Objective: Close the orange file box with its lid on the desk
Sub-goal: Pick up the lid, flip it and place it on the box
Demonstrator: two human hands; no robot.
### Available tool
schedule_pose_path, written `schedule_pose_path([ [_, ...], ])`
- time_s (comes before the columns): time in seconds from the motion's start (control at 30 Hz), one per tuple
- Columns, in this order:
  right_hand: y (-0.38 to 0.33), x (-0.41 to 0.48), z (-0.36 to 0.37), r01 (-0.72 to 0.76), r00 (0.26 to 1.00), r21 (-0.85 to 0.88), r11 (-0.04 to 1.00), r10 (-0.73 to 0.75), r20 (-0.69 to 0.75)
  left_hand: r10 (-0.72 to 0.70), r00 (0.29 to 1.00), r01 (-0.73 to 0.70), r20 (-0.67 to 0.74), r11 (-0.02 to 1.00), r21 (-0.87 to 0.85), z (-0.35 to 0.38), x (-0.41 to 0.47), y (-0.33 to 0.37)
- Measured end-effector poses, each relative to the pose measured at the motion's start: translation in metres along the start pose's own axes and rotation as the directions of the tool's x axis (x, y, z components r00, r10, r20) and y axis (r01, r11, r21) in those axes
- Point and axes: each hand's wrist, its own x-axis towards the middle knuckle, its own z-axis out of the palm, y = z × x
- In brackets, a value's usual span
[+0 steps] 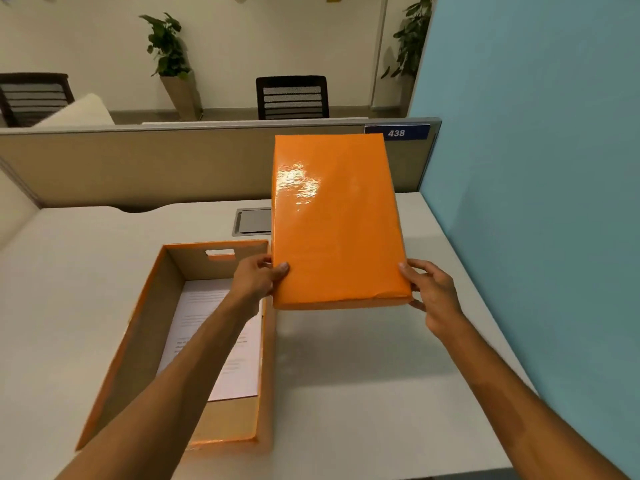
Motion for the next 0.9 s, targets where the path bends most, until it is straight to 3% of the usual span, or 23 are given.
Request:
schedule_pose_path([
  [0.33, 0.018, -0.077, 0.098, -0.016, 0.998, -0.048, 0.999, 0.019, 0.054, 0.091, 0.996, -0.087, -0.021, 0.987, 0.131, -0.137, -0.047, -0.011],
  [0.9, 0.053, -0.169, 0.188, -0.07, 0.969, -0.232, 0.97, 0.122, 0.217, -0.066, 0.996, 0.077, -0.055, 0.974, 0.214, -0.253, -0.112, -0.096],
])
